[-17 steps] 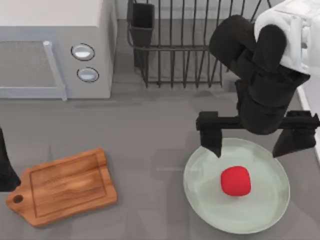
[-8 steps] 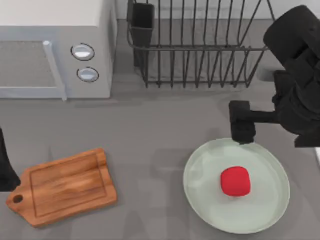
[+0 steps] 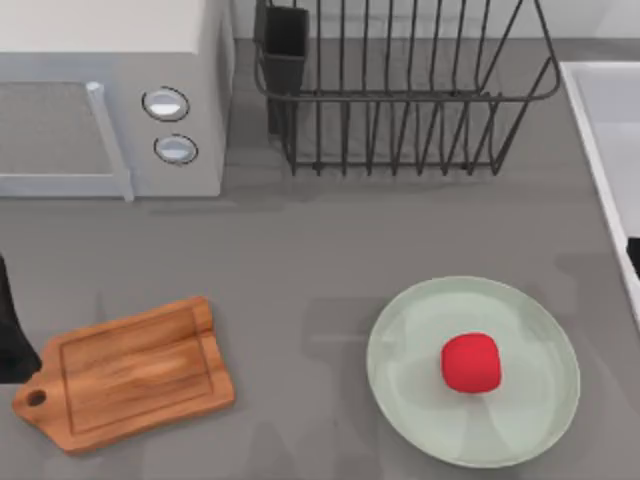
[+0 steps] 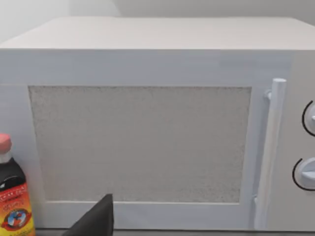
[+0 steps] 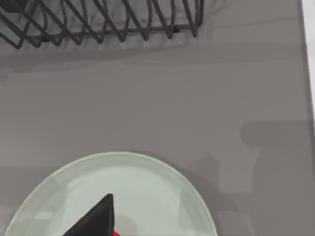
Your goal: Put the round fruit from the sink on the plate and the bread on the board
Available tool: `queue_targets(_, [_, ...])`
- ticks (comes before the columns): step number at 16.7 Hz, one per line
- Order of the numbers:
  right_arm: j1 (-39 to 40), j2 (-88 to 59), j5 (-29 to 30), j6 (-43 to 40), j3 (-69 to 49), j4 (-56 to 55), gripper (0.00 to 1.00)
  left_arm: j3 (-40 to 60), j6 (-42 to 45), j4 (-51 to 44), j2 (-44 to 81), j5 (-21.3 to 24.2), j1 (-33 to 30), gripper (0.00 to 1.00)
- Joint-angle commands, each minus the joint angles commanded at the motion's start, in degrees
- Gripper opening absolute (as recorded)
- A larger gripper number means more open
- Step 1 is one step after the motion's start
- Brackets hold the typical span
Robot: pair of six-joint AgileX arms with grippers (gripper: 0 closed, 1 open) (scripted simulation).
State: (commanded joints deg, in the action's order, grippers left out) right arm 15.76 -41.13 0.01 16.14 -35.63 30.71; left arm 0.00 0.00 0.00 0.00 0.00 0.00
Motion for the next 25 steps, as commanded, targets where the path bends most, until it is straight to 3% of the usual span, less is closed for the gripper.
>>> queue_targets(5, [-9.32, 27.16, -0.01, -9.54, 22.34, -18.46, 1.00, 0.00, 0.00, 0.00, 0.00, 0.00, 0.00, 1.00])
queue_targets(9, [-14.53, 38.73, -0.01, -14.88, 33.36, -28.44, 1.00, 0.00, 0.00, 0.00, 0.00, 0.00, 0.00, 1.00])
queue_targets(19, [-15.76, 41.13, -0.01, -16.14, 35.63, -30.71, 1.00, 1.35, 1.82, -1.75, 1.88, -0.13, 0.49, 1.00])
queue_targets(25, [-15.76, 41.13, -0.01, -16.14, 35.63, -30.71, 1.00, 15.44, 20.37, -15.19, 22.01, -1.29, 4.95, 1.00])
